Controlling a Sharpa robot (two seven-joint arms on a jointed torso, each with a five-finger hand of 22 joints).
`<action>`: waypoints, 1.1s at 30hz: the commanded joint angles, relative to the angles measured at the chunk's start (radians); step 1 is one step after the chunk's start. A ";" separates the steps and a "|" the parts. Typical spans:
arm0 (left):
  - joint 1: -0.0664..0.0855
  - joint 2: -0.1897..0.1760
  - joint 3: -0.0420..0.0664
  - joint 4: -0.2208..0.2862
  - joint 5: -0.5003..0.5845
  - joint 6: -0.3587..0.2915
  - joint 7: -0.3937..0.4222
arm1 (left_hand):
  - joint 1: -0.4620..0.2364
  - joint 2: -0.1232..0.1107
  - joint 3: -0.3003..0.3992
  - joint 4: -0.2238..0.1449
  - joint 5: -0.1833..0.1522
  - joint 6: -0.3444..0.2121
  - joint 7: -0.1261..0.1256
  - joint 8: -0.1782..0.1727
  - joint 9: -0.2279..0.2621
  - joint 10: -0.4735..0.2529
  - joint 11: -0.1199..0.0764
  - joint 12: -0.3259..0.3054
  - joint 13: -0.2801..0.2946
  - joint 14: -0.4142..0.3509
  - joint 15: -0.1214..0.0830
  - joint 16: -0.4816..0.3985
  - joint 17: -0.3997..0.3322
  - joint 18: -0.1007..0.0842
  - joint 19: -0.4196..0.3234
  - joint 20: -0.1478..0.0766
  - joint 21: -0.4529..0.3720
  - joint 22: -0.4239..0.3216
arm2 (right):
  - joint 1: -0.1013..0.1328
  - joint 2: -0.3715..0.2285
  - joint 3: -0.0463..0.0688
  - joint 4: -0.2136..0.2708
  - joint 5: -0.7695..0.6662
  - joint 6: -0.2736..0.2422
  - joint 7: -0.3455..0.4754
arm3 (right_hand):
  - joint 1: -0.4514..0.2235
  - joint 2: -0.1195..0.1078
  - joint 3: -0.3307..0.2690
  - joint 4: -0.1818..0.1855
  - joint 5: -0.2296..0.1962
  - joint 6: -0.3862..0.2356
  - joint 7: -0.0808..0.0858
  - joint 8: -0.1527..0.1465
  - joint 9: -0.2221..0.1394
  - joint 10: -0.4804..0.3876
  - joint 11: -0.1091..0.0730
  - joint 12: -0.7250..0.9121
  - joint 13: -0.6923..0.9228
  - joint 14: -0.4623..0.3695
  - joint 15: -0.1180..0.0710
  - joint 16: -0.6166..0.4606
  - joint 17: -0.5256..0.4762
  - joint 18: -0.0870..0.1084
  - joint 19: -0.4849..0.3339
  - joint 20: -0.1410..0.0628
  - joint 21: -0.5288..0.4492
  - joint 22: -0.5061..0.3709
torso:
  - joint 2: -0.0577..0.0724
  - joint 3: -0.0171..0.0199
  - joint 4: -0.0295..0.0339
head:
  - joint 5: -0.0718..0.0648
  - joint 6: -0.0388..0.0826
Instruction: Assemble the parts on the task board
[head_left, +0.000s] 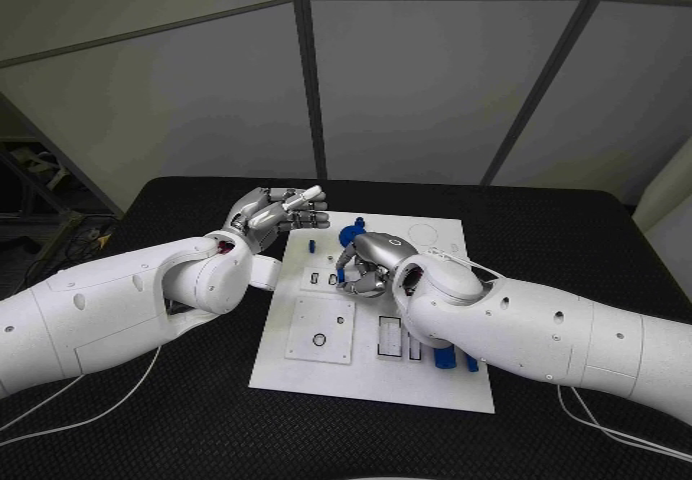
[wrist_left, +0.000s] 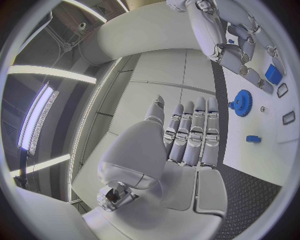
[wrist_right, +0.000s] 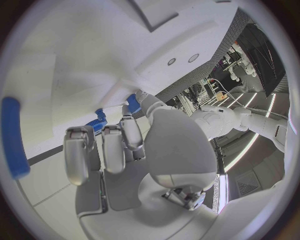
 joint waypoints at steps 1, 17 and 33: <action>0.002 0.000 0.001 0.002 0.000 0.008 0.002 | -0.007 0.007 -0.003 -0.006 -0.004 0.003 0.003 -0.004 0.000 0.003 0.003 -0.006 0.000 -0.008 0.000 -0.006 -0.001 -0.005 -0.006 0.001 -0.005 -0.002 | 0.001 0.000 0.000 0.002 -0.005 -0.075 0.013 | -0.002 -0.024 -0.020 0.018 -0.010 -0.031 0.004 -0.002 -0.003 -0.020 0.002 -0.037 -0.002 0.057 0.008 -0.016 0.061 0.000 0.086 0.010 -0.013 0.238 | 0.000 0.0003 -0.0016 | 0.001 0.001; 0.002 -0.009 0.001 -0.035 -0.157 0.027 -0.113 | -0.020 0.017 -0.044 -0.027 0.021 0.059 -0.030 0.010 0.014 0.101 -0.039 0.020 0.012 0.166 -0.059 0.062 0.044 -0.001 0.138 -0.049 0.081 0.029 | 0.002 -0.094 0.001 0.123 0.060 -0.179 0.214 | 0.086 -0.045 -0.067 0.101 -0.015 -0.092 0.016 0.007 -0.012 -0.037 0.012 -0.074 -0.033 0.049 0.016 -0.043 0.032 0.009 0.064 0.019 -0.042 0.204 | -0.003 0.0017 -0.0017 | -0.002 0.008; 0.042 -0.009 0.006 -0.074 -0.668 0.237 -0.544 | -0.116 0.043 -0.116 -0.019 -0.055 0.142 -0.157 0.215 0.403 0.366 -0.187 0.950 1.056 0.445 -0.203 1.346 1.316 -0.102 0.537 -0.209 0.906 0.924 | 0.075 -0.371 0.082 0.314 0.436 0.018 0.323 | 0.108 -0.008 -0.045 0.104 -0.011 -0.024 0.003 0.021 -0.006 -0.028 0.001 -0.056 -0.026 0.045 0.008 -0.061 0.013 0.016 0.046 0.011 -0.066 0.177 | -0.048 0.0072 -0.0120 | 0.009 0.002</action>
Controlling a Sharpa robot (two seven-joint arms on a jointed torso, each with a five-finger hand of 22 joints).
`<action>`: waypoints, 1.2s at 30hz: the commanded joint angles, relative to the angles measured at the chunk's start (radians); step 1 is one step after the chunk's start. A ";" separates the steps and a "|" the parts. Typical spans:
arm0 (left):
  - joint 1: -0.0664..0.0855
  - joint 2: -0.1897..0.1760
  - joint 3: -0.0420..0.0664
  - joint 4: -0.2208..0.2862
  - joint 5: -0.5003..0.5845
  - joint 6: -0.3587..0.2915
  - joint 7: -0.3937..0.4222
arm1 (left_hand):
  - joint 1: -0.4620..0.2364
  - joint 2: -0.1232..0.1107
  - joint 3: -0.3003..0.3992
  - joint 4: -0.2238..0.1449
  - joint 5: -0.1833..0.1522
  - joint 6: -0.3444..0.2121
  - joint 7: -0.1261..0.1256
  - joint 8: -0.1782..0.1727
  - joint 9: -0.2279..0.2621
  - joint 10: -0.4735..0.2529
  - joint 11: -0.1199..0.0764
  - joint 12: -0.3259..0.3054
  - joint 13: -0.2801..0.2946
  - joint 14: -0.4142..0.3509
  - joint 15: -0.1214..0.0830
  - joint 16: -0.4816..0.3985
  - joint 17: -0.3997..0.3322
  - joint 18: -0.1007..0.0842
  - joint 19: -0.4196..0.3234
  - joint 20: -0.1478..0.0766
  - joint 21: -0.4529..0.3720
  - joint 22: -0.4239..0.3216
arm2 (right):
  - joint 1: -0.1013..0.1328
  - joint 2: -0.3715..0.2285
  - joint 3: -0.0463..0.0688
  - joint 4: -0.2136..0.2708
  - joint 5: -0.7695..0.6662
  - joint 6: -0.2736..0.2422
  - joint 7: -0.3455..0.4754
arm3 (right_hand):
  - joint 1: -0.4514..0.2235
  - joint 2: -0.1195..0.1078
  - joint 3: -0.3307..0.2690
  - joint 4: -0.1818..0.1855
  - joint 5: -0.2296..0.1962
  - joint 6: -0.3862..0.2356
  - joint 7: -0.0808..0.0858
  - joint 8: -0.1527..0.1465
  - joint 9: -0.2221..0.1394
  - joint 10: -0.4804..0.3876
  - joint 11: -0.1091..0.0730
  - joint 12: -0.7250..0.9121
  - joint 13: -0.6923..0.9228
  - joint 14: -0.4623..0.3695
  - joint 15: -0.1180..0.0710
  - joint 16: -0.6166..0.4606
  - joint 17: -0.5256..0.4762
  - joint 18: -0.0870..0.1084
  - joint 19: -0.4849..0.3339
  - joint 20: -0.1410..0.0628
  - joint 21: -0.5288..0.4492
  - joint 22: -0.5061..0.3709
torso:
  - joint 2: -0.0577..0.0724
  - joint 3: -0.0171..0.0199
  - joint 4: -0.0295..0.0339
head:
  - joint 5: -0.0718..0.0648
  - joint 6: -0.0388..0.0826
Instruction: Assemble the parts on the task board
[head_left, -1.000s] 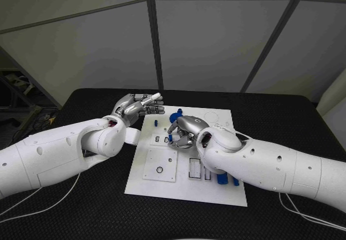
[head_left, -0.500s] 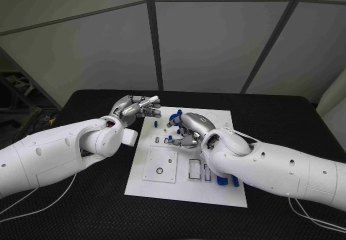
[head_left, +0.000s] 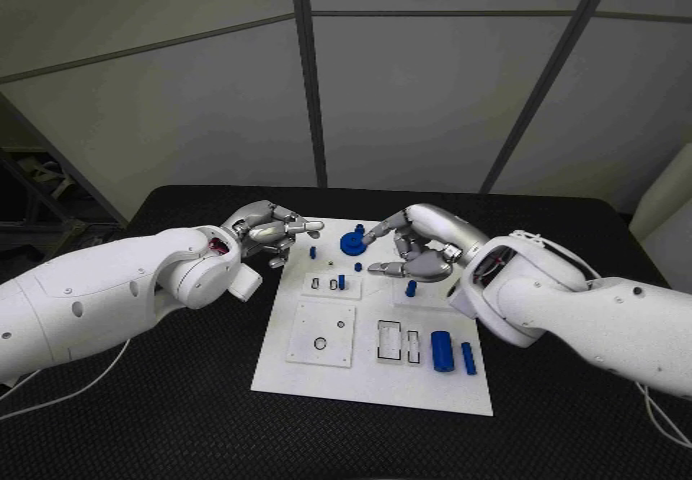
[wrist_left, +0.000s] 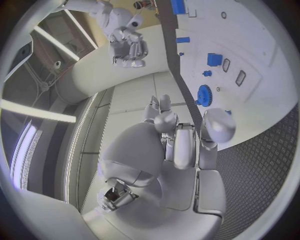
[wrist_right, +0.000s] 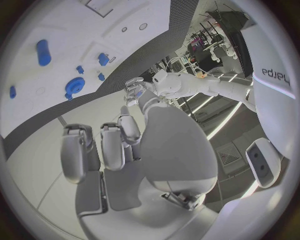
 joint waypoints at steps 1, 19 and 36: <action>0.014 0.013 0.001 0.002 -0.276 0.108 -0.242 | -0.048 -0.004 -0.007 0.038 -0.105 -0.036 0.003 0.051 0.105 -0.003 0.009 0.113 0.130 0.077 -0.010 0.046 0.148 -0.006 0.025 0.005 0.080 0.117 | 0.031 -0.040 0.011 0.003 0.207 0.078 0.033 | -0.002 0.007 0.004 0.002 0.001 0.008 -0.002 0.004 0.001 0.006 0.002 0.002 -0.002 0.048 -0.003 0.000 0.011 0.017 0.045 -0.003 0.001 0.175 | -0.023 0.0045 -0.0068 | 0.003 -0.001; 0.142 0.181 -0.093 -0.075 -0.578 0.274 -0.545 | -0.055 0.010 -0.002 0.178 -0.144 -0.225 0.029 0.092 0.516 -0.202 0.033 -0.032 0.096 0.059 0.008 -0.005 0.107 -0.015 0.034 0.028 0.159 0.236 | 0.083 -0.107 0.022 -0.072 0.287 0.091 0.006 | 0.002 0.009 0.008 -0.001 0.011 0.011 -0.003 0.001 0.000 0.006 0.000 0.000 -0.004 0.048 -0.004 -0.002 0.009 0.017 0.044 -0.003 -0.001 0.173 | -0.058 0.0117 -0.0107 | 0.014 -0.030; 0.166 0.301 -0.133 -0.156 -0.616 0.268 -0.619 | -0.083 -0.017 -0.020 0.241 -0.159 -0.173 0.011 0.091 0.578 -0.099 0.018 0.110 0.218 0.082 -0.002 0.064 0.188 -0.032 0.076 0.019 0.214 0.341 | 0.084 -0.095 0.021 -0.094 0.256 0.098 -0.019 | 0.002 0.010 0.009 -0.001 0.013 0.012 -0.003 0.000 0.000 0.005 0.000 -0.003 -0.006 0.047 -0.004 -0.005 0.005 0.019 0.041 -0.004 -0.005 0.169 | -0.054 0.0112 -0.0104 | 0.021 -0.044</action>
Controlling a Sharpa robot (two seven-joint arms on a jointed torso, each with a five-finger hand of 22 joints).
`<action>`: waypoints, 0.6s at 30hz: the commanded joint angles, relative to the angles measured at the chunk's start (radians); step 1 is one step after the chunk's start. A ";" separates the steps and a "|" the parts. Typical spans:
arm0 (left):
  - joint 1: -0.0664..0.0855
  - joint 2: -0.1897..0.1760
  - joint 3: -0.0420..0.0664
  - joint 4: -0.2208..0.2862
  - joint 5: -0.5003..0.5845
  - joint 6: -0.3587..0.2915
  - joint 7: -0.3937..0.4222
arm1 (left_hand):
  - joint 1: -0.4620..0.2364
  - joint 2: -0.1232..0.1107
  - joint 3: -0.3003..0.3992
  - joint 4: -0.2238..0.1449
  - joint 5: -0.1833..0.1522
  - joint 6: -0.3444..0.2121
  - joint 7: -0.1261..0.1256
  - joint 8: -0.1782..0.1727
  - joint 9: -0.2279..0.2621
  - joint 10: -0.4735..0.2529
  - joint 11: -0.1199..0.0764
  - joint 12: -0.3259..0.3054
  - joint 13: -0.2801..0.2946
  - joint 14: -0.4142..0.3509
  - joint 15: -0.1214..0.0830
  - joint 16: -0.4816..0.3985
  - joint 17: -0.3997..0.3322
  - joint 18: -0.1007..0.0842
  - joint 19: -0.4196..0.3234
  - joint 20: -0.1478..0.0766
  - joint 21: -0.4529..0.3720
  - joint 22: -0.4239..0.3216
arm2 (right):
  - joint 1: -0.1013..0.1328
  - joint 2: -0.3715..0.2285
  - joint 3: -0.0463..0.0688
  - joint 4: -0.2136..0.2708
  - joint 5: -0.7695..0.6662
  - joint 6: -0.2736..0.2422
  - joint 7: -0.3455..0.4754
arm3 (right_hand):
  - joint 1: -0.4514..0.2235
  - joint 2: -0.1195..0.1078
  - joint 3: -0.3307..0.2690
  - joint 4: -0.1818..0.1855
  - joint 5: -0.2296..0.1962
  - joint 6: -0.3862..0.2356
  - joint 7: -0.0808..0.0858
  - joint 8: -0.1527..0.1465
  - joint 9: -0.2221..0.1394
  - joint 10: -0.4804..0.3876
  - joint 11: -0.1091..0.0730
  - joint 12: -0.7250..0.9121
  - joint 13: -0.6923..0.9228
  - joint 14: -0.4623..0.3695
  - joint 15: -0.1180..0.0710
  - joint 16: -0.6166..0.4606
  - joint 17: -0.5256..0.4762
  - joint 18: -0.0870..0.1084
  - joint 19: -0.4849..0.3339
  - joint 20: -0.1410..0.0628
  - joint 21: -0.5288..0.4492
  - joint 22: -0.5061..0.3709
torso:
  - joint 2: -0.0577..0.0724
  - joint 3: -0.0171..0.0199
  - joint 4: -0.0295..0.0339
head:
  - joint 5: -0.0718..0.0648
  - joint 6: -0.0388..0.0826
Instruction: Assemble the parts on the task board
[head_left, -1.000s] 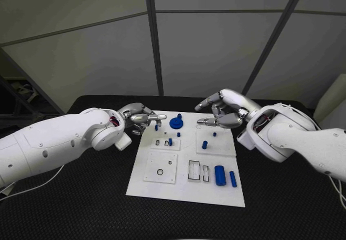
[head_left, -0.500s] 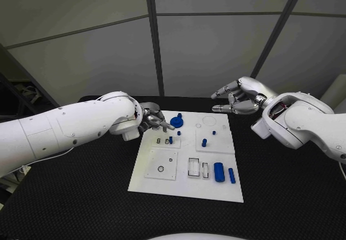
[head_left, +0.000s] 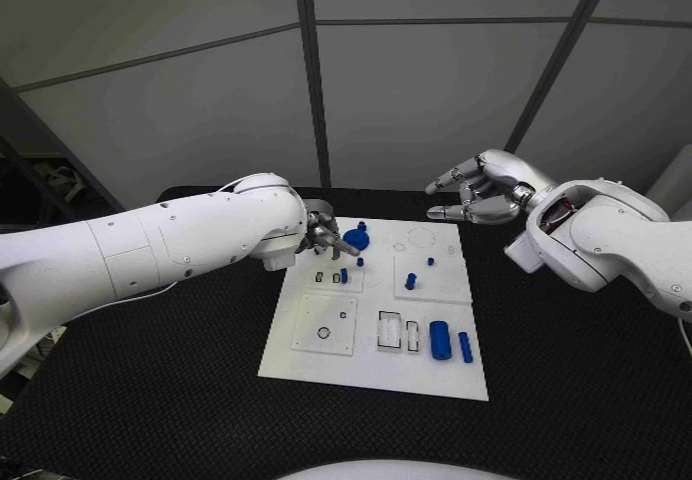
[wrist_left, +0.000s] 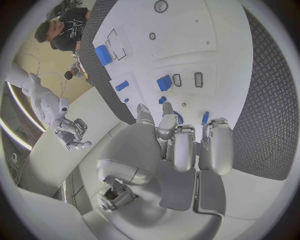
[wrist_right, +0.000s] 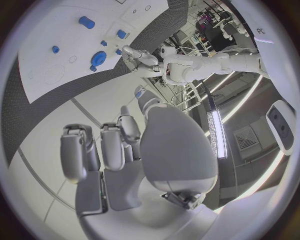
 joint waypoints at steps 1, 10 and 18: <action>0.002 0.008 -0.001 -0.009 -0.029 0.023 -0.040 | -0.006 -0.007 -0.001 0.006 -0.006 0.009 -0.001 -0.004 0.002 0.004 0.000 0.005 0.002 0.082 -0.003 0.004 0.177 0.006 0.005 -0.001 0.007 0.003 | 0.002 0.001 0.001 -0.001 -0.012 0.007 -0.009 | 0.003 0.009 0.006 0.001 0.004 0.009 0.001 0.000 0.000 0.005 0.000 -0.003 -0.001 0.047 -0.004 -0.005 0.005 0.019 0.041 -0.004 -0.005 0.169 | 0.001 -0.0011 0.0008 | 0.001 -0.004; 0.002 0.036 -0.002 -0.029 -0.030 0.057 -0.046 | -0.008 -0.011 -0.003 0.011 -0.006 0.010 -0.001 -0.005 0.005 0.003 -0.001 0.003 0.002 0.083 -0.003 0.008 0.181 0.006 0.005 -0.001 0.008 0.005 | 0.002 0.008 0.001 -0.004 -0.044 0.010 -0.014 | 0.000 0.009 0.006 0.003 0.006 0.012 0.000 0.000 0.000 0.004 0.000 -0.004 -0.002 0.047 -0.004 -0.006 0.004 0.019 0.041 -0.004 -0.005 0.168 | 0.002 -0.0022 0.0003 | 0.003 -0.011; 0.002 0.052 -0.002 -0.042 -0.030 0.082 -0.071 | -0.010 -0.013 -0.005 0.016 -0.007 0.009 -0.001 -0.008 0.007 0.001 -0.001 0.001 0.001 0.083 -0.003 0.008 0.182 0.007 0.002 -0.001 0.006 0.001 | 0.002 0.012 0.001 -0.007 -0.057 0.014 -0.021 | -0.001 0.009 0.006 0.003 0.006 0.012 0.000 0.000 0.000 0.004 0.000 -0.004 -0.002 0.047 -0.004 -0.006 0.004 0.019 0.041 -0.004 -0.005 0.168 | 0.001 -0.0020 0.0015 | 0.005 -0.017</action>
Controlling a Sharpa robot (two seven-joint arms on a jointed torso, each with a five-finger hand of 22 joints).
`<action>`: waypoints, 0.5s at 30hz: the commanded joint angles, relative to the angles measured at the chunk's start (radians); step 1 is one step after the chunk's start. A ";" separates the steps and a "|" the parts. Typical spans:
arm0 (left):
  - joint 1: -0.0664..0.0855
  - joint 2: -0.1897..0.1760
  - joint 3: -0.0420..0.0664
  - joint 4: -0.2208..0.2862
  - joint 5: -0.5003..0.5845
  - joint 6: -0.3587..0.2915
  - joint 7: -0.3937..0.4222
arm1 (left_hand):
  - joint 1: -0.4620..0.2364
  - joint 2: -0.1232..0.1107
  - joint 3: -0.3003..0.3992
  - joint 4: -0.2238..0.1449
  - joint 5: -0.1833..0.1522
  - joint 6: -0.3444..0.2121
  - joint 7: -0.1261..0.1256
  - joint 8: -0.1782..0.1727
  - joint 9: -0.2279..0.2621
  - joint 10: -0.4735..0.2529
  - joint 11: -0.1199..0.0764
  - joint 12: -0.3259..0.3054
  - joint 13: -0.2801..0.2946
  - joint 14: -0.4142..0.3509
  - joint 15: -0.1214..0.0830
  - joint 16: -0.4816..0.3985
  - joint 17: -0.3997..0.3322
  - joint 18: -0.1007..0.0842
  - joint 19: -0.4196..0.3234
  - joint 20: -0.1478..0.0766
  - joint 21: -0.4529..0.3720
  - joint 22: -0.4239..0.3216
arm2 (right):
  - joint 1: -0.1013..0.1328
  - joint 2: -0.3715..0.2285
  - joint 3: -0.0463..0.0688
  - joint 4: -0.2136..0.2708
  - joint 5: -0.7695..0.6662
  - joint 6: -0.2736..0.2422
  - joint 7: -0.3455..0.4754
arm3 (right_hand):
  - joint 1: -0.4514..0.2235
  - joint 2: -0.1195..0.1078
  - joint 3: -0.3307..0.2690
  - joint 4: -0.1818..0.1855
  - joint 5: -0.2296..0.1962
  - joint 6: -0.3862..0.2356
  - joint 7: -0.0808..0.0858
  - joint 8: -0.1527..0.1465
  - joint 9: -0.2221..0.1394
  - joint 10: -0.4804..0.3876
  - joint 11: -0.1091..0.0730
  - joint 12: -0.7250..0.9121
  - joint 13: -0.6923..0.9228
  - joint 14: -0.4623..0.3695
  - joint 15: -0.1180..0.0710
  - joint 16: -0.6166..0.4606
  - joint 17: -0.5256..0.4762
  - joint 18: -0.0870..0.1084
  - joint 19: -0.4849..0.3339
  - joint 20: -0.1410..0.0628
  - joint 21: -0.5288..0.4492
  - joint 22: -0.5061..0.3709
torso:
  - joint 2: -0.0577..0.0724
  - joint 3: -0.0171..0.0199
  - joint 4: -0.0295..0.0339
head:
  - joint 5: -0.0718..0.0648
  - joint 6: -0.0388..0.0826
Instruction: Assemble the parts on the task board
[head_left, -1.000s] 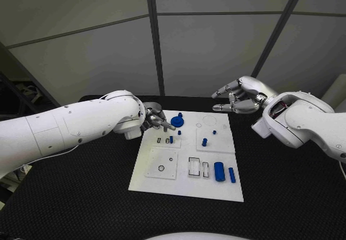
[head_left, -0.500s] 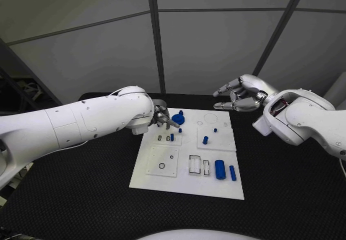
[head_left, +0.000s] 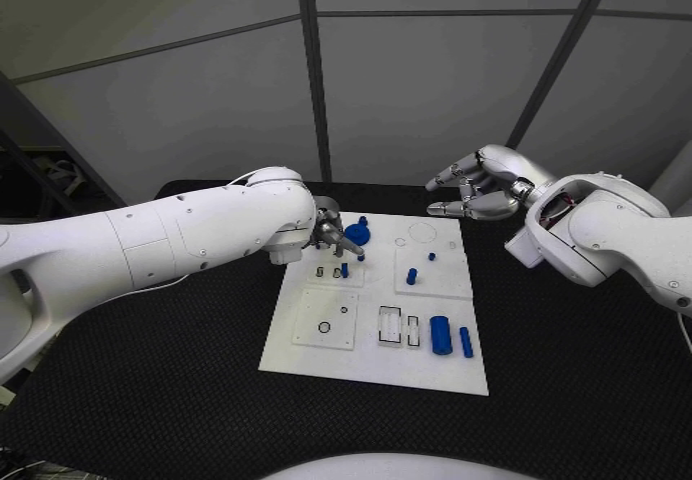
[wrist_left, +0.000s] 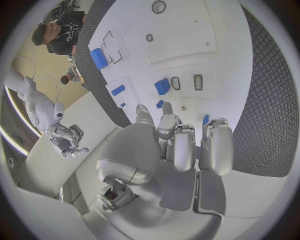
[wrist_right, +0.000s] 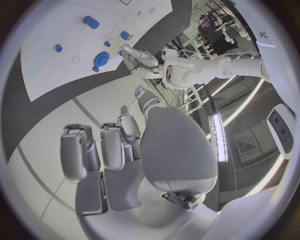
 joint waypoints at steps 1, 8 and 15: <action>0.001 0.005 0.000 -0.004 -0.009 0.037 -0.027 | -0.002 -0.005 0.000 0.005 -0.007 0.005 0.003 -0.004 0.001 0.001 -0.001 0.000 -0.001 0.084 -0.003 0.005 0.182 0.007 0.002 -0.001 0.000 -0.002 | 0.002 0.003 0.001 0.000 -0.023 0.009 -0.005 | -0.001 0.009 0.003 0.000 0.006 0.005 0.000 0.000 0.000 0.004 0.000 -0.004 -0.001 0.047 -0.004 -0.006 0.004 0.019 0.041 -0.004 -0.005 0.168 | -0.001 0.0001 0.0007 | 0.002 -0.004; 0.001 0.011 -0.001 -0.011 -0.009 0.052 -0.032 | -0.001 -0.004 0.001 0.006 -0.007 0.004 0.003 -0.005 0.002 0.000 -0.001 0.000 -0.001 0.084 -0.003 0.005 0.182 0.007 0.001 -0.001 0.000 -0.003 | 0.002 0.005 0.001 0.001 -0.029 0.012 -0.008 | -0.001 0.009 0.003 0.000 0.006 0.005 0.000 0.000 0.000 0.004 0.000 -0.004 -0.001 0.047 -0.004 -0.006 0.004 0.019 0.041 -0.004 -0.005 0.168 | 0.000 -0.0002 -0.0005 | 0.003 -0.006; 0.000 0.015 -0.005 -0.020 -0.009 0.076 -0.038 | 0.004 -0.001 0.004 0.007 -0.005 0.004 0.003 -0.007 0.004 0.000 -0.001 0.001 0.000 0.084 -0.003 0.006 0.184 0.007 0.001 -0.001 0.000 -0.003 | 0.002 0.007 0.001 0.000 -0.031 0.014 -0.010 | -0.001 0.009 0.003 0.000 0.006 0.005 0.000 0.000 0.000 0.004 0.000 -0.004 -0.001 0.047 -0.004 -0.006 0.004 0.019 0.041 -0.004 -0.005 0.168 | 0.000 0.0003 0.0007 | 0.003 -0.009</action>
